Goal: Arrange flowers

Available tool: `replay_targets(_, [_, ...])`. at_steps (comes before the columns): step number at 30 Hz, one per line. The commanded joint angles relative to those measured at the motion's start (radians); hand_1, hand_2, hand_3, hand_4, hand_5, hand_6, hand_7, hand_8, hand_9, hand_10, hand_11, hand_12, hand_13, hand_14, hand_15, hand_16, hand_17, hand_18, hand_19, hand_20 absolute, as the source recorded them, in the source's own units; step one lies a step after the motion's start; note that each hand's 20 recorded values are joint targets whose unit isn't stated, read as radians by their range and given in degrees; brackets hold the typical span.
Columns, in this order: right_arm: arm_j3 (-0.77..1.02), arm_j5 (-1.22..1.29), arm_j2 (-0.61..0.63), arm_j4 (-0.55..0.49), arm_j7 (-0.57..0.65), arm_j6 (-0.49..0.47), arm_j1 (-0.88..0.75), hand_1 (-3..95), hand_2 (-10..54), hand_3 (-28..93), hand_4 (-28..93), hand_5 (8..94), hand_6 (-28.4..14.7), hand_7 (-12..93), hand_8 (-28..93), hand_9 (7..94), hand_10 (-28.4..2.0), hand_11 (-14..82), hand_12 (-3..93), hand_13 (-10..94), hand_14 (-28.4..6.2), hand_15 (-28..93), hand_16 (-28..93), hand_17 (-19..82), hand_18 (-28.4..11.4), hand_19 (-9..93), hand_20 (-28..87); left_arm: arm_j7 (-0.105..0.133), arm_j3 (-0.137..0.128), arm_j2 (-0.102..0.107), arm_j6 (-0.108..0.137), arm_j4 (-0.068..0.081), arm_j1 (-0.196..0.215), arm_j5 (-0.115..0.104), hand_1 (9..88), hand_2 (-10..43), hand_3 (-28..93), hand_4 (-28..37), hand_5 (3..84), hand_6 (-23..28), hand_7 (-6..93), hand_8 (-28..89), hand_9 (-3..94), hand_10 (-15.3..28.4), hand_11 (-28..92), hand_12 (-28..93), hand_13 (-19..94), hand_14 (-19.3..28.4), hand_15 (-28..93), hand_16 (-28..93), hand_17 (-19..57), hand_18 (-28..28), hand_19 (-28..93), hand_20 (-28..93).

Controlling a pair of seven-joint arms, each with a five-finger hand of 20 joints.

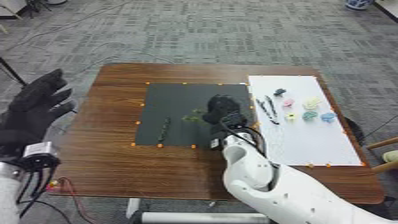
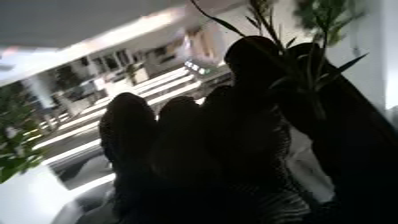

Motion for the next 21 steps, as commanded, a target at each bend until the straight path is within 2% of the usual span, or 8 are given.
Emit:
replay_targets(1, [-0.031, -0.036, -0.135, 0.092, 0.046, -0.104, 0.052, 36.2, -6.7, 87, -9, 73.3, 1.1, 55, 26, 81.9, -7.9, 63.0, 59.6, 77, -8.6, 82, 44, 44, -23.3, 93, 67, -0.028, 0.004, -0.008, -0.015, -0.017, 0.022, 0.014, 22.8, -6.1, 67, -28.3, 19.5, 1.6, 19.6, -9, 13.8, 8.4, 18, 20, 4, 11.3, 40, -4, -12.3, 18.4, 37, 12])
replay_targets(5, [-0.043, -0.039, -0.165, 0.143, 0.072, -0.152, 0.063, 36.0, -7.5, 87, -9, 73.8, 1.3, 55, 26, 82.3, -7.6, 63.1, 59.0, 77, -8.5, 82, 44, 45, -23.4, 93, 67, -0.037, 0.02, -0.014, -0.034, -0.023, 0.013, 0.022, 23.0, -6.0, 67, -28.3, 19.5, 1.6, 19.5, -9, 13.8, 8.4, 17, 20, 4, 11.3, 40, -4, -12.4, 18.3, 37, 12])
replay_targets(10, [-0.043, -0.033, -0.163, 0.15, 0.092, -0.179, 0.058, 35.6, -8.4, 87, -8, 74.3, 1.5, 55, 25, 82.6, -7.6, 63.4, 58.5, 77, -8.5, 82, 44, 45, -23.7, 93, 68, -0.034, 0.022, -0.021, -0.03, -0.03, 0.022, 0.025, 23.0, -5.8, 67, -28.3, 19.5, 1.6, 19.4, -9, 13.7, 8.5, 17, 20, 4, 11.4, 40, -4, -12.4, 18.3, 37, 12])
replay_targets(15, [-0.013, -0.027, -0.162, 0.126, 0.099, -0.248, 0.033, 34.8, -9.3, 88, -6, 76.5, 1.9, 55, 25, 83.8, -7.7, 64.3, 56.6, 79, -8.7, 83, 44, 46, -23.8, 93, 69, -0.031, 0.019, -0.026, -0.029, -0.034, 0.034, 0.025, 22.8, -5.9, 67, -28.3, 19.5, 1.5, 19.4, -9, 13.8, 8.4, 17, 20, 4, 11.4, 40, -4, -12.4, 18.3, 37, 12])
replay_targets(21, [0.014, -0.007, -0.171, 0.098, 0.068, -0.29, -0.007, 34.4, -9.3, 87, -7, 79.9, 2.8, 52, 26, 85.9, -7.7, 63.7, 55.6, 81, -8.6, 82, 44, 48, -24.0, 93, 70, -0.037, 0.02, -0.027, -0.033, -0.034, 0.033, 0.025, 22.9, -5.7, 67, -28.3, 19.5, 1.5, 19.4, -9, 13.7, 8.4, 17, 20, 4, 11.4, 40, -4, -12.5, 18.3, 37, 12])
